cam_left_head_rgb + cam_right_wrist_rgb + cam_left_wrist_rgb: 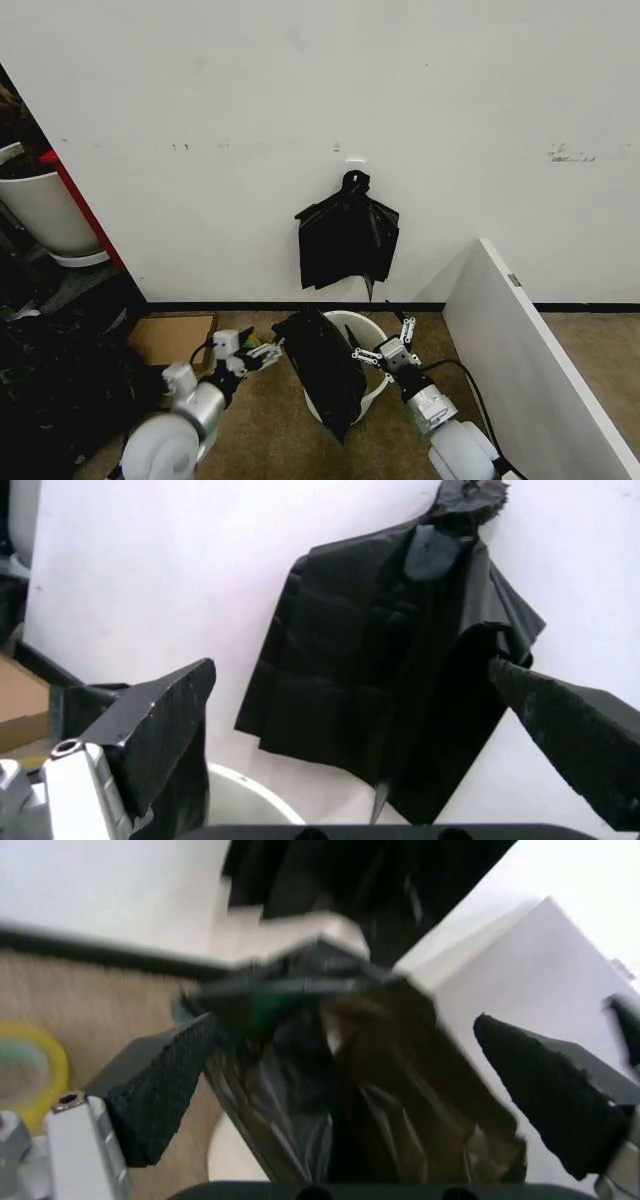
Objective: Place the garbage bag over the trash bin.
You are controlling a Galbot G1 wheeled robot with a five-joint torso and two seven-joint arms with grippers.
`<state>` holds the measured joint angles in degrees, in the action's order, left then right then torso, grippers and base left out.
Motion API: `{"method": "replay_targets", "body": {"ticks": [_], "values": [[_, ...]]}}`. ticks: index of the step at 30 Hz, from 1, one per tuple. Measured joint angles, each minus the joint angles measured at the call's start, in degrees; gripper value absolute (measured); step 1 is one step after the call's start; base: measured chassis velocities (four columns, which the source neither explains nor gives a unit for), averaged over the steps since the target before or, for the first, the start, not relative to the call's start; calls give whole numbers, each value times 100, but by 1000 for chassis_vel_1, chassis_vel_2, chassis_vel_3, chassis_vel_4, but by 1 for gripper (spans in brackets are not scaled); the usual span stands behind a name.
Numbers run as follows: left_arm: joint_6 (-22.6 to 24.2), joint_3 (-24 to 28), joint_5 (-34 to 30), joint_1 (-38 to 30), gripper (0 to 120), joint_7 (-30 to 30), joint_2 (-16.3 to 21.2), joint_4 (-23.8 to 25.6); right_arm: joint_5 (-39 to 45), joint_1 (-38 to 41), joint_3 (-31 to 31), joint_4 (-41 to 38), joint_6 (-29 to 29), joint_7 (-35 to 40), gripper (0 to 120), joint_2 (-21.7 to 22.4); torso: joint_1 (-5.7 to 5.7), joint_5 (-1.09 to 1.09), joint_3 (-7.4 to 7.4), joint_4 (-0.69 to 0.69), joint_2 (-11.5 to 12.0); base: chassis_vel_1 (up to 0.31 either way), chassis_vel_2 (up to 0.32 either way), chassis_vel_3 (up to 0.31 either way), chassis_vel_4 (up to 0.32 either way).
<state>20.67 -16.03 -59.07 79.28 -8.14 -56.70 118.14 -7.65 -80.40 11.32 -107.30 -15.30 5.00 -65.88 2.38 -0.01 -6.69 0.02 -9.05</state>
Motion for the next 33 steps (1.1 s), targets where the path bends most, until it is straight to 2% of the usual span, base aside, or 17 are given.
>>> {"method": "replay_targets", "body": {"ticks": [7, 13, 23, 30, 33], "values": [[633, 377, -64, -331, 100, -778, -359, -391, 46, -18, 15, 47, -26, 104, 100, -42, 0, 0, 0, -1, 0, 0, 0, 0, 0], [902, 563, -8, -557, 100, -912, -570, -679, 53, 12, -12, 95, -26, 125, 100, -98, 0, -1, 0, -1, 0, 0, 0, 0, 0], [1067, 865, 122, -856, 100, -1023, -1003, -1114, 21, -31, -20, 98, -25, 159, 100, -180, 0, 0, 0, -1, 0, 0, 0, 0, 0], [1128, 886, 110, -962, 91, -1157, -1262, -1374, -12, -57, -12, 77, -22, 180, 100, -217, 0, 0, 1, -1, -2, 0, 0, 0, 0], [1179, 876, 104, -998, 79, -1206, -1387, -1480, -36, -65, -13, 90, -21, 185, 100, -248, 0, -1, 1, -1, -2, 0, 0, 0, 0]]}}
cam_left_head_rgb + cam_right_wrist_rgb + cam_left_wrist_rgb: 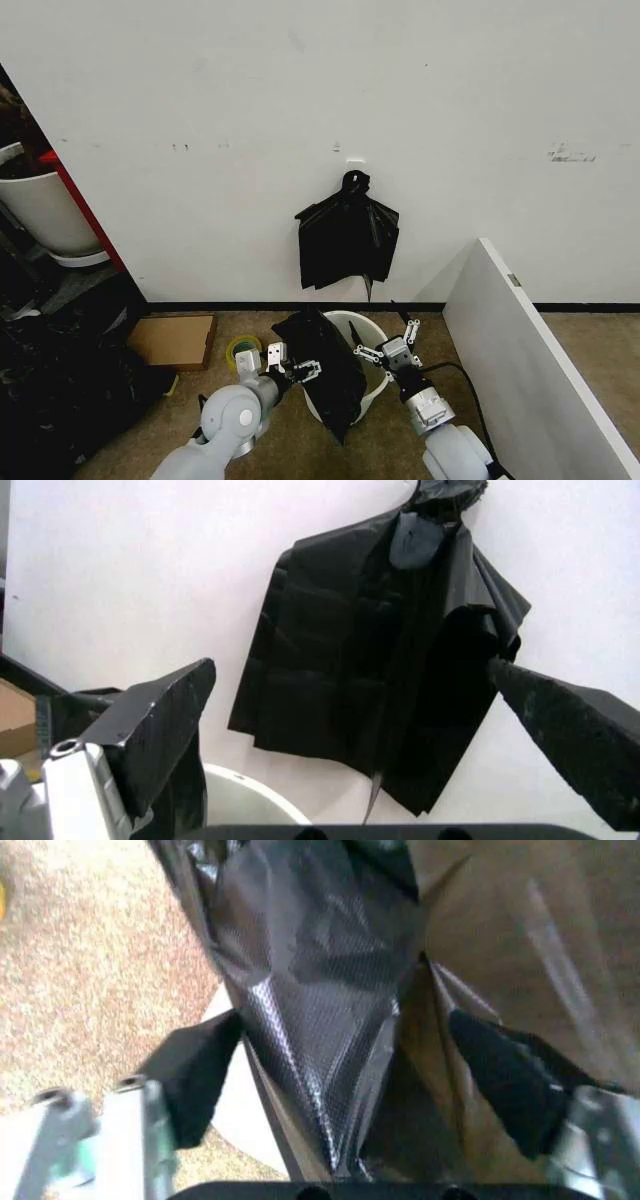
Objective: Place the garbage bag over the trash bin.
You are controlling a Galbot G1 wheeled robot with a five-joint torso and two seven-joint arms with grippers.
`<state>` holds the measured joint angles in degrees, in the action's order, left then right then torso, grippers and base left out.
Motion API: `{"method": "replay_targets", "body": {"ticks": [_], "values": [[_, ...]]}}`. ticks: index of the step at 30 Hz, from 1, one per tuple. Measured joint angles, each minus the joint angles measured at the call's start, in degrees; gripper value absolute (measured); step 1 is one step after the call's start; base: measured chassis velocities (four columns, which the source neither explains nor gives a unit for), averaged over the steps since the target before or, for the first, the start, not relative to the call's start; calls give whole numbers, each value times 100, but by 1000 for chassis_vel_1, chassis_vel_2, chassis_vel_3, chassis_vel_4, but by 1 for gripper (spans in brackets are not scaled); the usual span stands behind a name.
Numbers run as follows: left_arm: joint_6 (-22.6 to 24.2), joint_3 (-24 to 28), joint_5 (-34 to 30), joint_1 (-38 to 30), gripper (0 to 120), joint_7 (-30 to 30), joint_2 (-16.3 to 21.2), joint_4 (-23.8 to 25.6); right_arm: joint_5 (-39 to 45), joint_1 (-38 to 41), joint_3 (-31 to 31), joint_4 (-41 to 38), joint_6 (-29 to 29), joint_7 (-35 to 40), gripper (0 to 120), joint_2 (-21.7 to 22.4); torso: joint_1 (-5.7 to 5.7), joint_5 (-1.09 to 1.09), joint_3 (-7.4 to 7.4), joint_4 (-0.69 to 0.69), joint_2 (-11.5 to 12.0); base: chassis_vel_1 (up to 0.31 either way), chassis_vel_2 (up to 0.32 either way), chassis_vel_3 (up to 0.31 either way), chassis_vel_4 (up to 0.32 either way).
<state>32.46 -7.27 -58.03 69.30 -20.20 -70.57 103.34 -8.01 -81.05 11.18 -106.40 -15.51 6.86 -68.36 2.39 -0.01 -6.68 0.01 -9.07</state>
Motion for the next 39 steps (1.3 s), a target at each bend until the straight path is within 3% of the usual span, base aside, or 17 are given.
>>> {"method": "replay_targets", "body": {"ticks": [10, 19, 21, 27, 31, 36, 39], "values": [[25, 29, 81, -57, 45, -30, -23, -154, -41, -48, -2, 1, 1, 18, 100, -17, 0, 1, 0, 0, 0, 0, 0, 0, 0], [274, -99, 24, -39, 10, -108, 246, 9, -84, -27, -24, 48, -1, 29, 100, -44, 0, 2, 0, 0, 0, 0, 0, 0, 0], [381, -159, -16, -39, 5, -122, 306, 37, -92, -26, -25, 54, -2, 30, 100, -45, 0, 3, 0, 0, 0, 0, 0, 0, 0], [412, -295, 119, 30, 5, -118, 522, 241, -110, -46, -14, 9, -46, 88, 100, -32, 0, 2, 0, 0, 0, 0, 0, 0, 0], [122, -377, 590, 164, 5, 19, 650, 477, -51, -77, -1, -190, -84, 170, 100, -30, 0, 2, 0, 0, 0, 0, 0, 0, 0], [-1118, -558, 2114, 573, 5, 449, 866, 699, 115, -239, -39, -751, -276, -103, 100, 27, 0, 1, 0, -2, 0, 0, 0, 0, 0], [-1505, -588, 2590, 726, 5, 577, 878, 736, -21, -305, -78, -877, -546, -421, 100, 66, 0, 2, 0, -1, 0, 0, 0, 0, 0]]}}
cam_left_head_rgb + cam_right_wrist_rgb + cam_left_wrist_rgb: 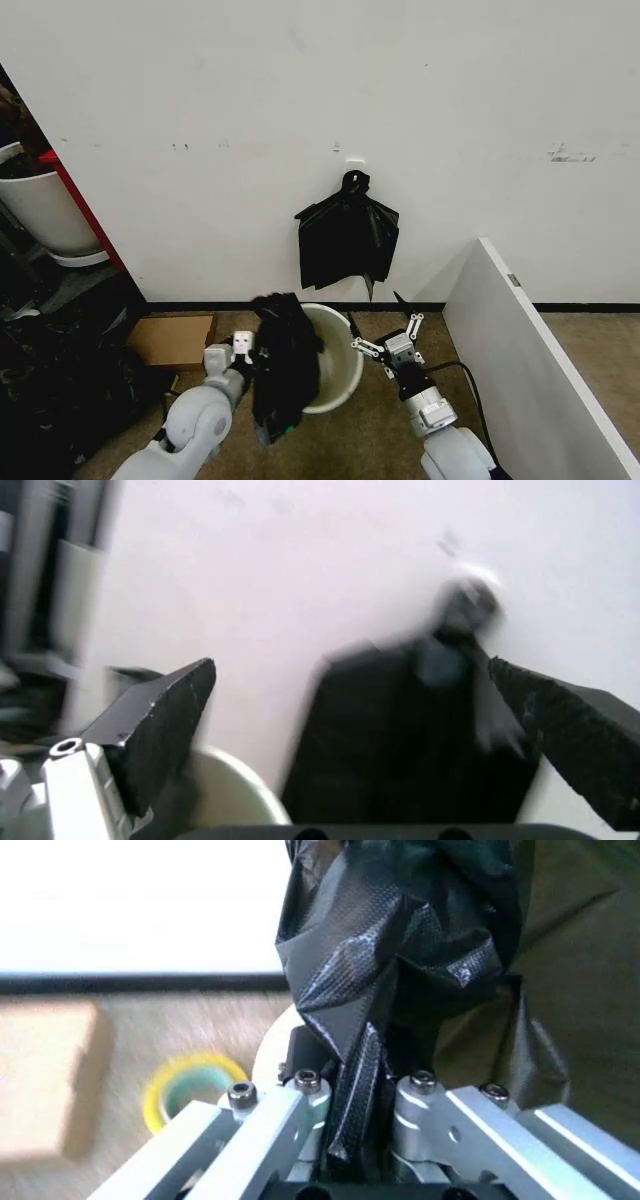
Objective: Place the garbage bag over the trash bin.
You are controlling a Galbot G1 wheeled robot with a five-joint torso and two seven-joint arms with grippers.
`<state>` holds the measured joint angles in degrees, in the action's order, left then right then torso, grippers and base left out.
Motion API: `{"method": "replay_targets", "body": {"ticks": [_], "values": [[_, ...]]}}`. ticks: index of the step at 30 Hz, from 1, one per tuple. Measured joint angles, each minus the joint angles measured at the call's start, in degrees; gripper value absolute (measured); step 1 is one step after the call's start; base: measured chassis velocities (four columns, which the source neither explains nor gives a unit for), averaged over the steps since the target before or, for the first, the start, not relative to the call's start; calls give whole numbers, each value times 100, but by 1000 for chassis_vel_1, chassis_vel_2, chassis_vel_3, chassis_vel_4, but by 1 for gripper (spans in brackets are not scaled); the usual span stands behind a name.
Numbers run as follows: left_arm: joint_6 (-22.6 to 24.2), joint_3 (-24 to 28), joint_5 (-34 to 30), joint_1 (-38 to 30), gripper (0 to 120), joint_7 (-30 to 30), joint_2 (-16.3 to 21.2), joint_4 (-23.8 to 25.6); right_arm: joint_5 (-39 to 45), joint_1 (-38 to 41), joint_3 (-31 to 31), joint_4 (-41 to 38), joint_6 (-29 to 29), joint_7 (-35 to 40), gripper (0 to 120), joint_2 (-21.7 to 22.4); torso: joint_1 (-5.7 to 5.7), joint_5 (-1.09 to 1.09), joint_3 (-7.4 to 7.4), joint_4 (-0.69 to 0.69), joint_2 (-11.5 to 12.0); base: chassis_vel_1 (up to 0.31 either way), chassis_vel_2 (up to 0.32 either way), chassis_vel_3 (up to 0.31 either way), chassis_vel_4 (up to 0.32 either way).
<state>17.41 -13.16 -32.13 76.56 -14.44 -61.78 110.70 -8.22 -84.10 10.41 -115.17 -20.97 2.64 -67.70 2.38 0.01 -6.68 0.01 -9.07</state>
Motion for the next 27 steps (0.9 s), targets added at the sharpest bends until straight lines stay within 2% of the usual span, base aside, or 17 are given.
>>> {"method": "replay_targets", "body": {"ticks": [2, 4, 5, 6, 9, 16, 27], "values": [[-249, -1, 354, 103, 5, 63, -17, 7, -357, -35, -57, -55, -265, -189, 100, 15, 0, 1, 0, 1, 0, 0, 0, 0, 0], [-387, 15, 620, 180, 5, 108, -46, 17, -1182, -36, -124, -63, -453, -191, 100, 28, 0, -1, 0, 0, 0, 0, 0, 0, 0], [-421, 41, 734, 210, 5, 133, -62, 23, -1678, -9, -161, -60, -496, -145, 100, 55, 0, -1, 0, 0, 0, 0, 0, 0, 0], [-421, 41, 734, 210, 5, 133, -62, 23, -1678, -9, -161, -60, -496, -145, 100, 55, 0, -1, 0, 0, 0, 0, 0, 0, 0], [-482, 145, 1006, 234, 5, 218, -130, -5, -2524, 144, -310, -53, -405, -98, 100, 205, 0, 0, 0, 1, 0, 0, 0, 0, 0], [-732, 381, 1416, 160, 5, 433, -334, -275, -2670, 572, -1049, -61, 416, 21, 100, 475, 0, -1, 0, 1, 0, 0, 0, 0, 0], [-989, 582, 1915, 86, 5, 599, -431, -517, -3290, 1293, -1565, 346, 793, 205, 100, 380, 0, 0, -1, 1, 1, 0, 0, 0, 0]]}}
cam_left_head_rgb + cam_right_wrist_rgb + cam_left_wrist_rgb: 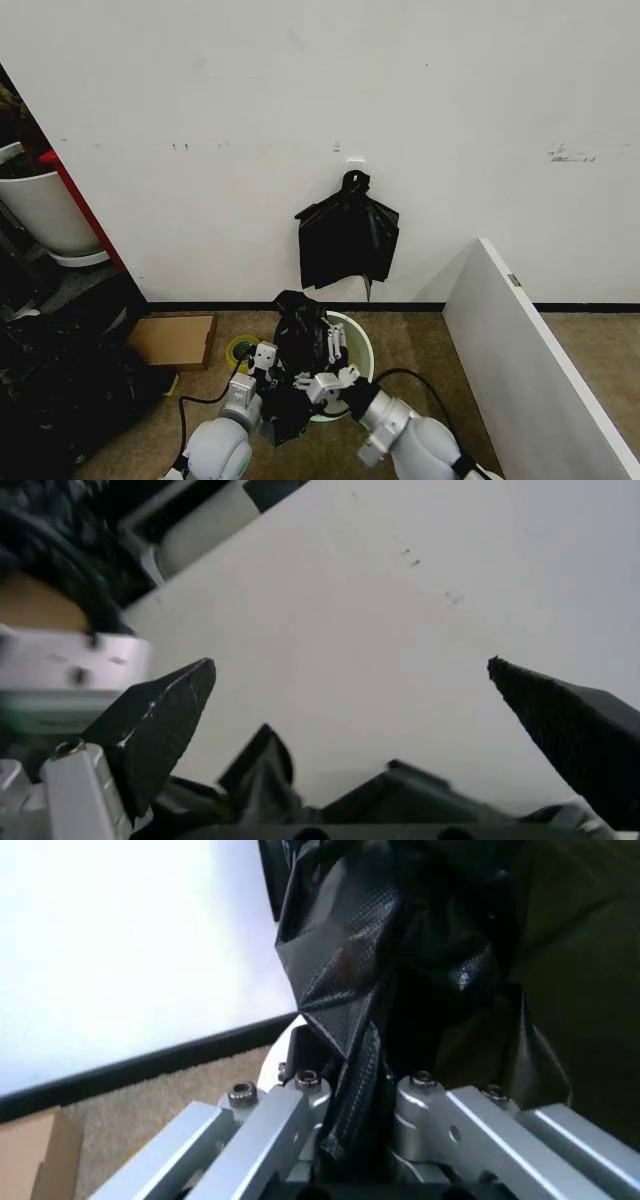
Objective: Place the garbage bag over the trash bin.
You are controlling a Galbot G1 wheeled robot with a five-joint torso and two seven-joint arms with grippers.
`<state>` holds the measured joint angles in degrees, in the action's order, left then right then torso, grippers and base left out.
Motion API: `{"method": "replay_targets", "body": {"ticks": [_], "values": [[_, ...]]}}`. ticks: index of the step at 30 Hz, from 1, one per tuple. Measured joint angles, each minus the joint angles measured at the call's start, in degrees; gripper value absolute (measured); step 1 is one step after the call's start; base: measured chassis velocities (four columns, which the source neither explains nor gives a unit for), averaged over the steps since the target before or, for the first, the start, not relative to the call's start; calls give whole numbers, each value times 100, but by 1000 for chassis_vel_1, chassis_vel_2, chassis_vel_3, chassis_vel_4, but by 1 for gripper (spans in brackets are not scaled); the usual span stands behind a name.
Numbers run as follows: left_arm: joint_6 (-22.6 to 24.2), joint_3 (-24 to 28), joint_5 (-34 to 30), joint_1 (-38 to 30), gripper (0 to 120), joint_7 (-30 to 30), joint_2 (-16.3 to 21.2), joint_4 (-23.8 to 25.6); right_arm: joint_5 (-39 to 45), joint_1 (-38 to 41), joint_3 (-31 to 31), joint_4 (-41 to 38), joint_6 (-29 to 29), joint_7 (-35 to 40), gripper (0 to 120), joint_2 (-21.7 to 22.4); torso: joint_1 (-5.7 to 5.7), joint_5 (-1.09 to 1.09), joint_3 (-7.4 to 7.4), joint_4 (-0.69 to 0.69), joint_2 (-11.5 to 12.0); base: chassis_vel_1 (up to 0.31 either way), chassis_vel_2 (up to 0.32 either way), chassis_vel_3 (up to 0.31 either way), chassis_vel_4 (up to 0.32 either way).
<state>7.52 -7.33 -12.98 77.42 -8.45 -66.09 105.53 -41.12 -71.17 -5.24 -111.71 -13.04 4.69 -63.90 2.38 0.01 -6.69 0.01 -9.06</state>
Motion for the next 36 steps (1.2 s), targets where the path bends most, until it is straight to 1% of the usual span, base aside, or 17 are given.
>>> {"method": "replay_targets", "body": {"ticks": [2, 5, 6, 9, 15, 20, 21, 24, 25, 27, 34, 36], "values": [[-110, 15, 196, 3, 5, 45, -12, -41, -418, 270, -65, 138, 144, 56, 100, -61, 0, 0, 0, 0, 0, 0, 0, 0, 0], [-181, 16, 319, 30, 5, 65, -23, -46, -908, 457, -36, 300, 197, 62, 100, -130, 0, -1, 0, -1, 0, 0, 0, 0, 0], [-181, 16, 319, 30, 5, 65, -23, -46, -908, 457, -36, 300, 197, 62, 100, -130, 0, -1, 0, -1, 0, 0, 0, 0, 0], [-212, 12, 346, 59, 5, 72, -37, -27, -1286, 518, 63, 425, 193, -63, 100, -196, 0, 0, 0, 0, 0, 0, 0, 0, 0], [-241, -29, 364, 108, 5, 84, -37, -3, -1457, 500, 144, 480, 109, -198, 99, -288, 0, 0, 0, -1, 0, 0, 0, 0, 0], [-365, -167, 288, 141, 5, 81, 0, -9, -1448, 199, 310, 244, 133, -239, 81, -168, 0, 0, 1, 0, 0, 0, 0, 0, 0], [-386, -184, 277, 151, 5, 81, 5, 2, -1457, 170, 333, 245, 133, -241, 78, -157, 0, 0, 0, 0, 0, 0, 0, 0, 0], [-420, -219, 244, 163, 5, 73, 10, 33, -1452, 93, 364, 253, 152, -226, 81, -147, 0, 0, 1, 0, 0, 0, 0, 0, 0], [-440, -229, 219, 165, 5, 71, 15, 39, -1439, 64, 364, 253, 181, -212, 84, -151, 0, 0, 1, 0, 0, 0, 0, 0, 0], [-467, -235, 180, 166, 5, 70, 20, 44, -1433, 39, 364, 245, 211, -200, 88, -171, 0, 0, 1, 0, 0, 0, 0, 0, 0], [-586, -271, -71, 136, 5, 88, 37, 50, -1446, -46, 343, 218, 321, -73, 88, -253, 0, 0, 1, 0, 0, 0, 0, 0, 0], [-723, -307, -153, 112, 5, 140, 47, -29, -1446, -86, 320, 239, 417, 48, 88, -277, 0, 0, 1, 0, 0, 0, 0, 0, 0]]}}
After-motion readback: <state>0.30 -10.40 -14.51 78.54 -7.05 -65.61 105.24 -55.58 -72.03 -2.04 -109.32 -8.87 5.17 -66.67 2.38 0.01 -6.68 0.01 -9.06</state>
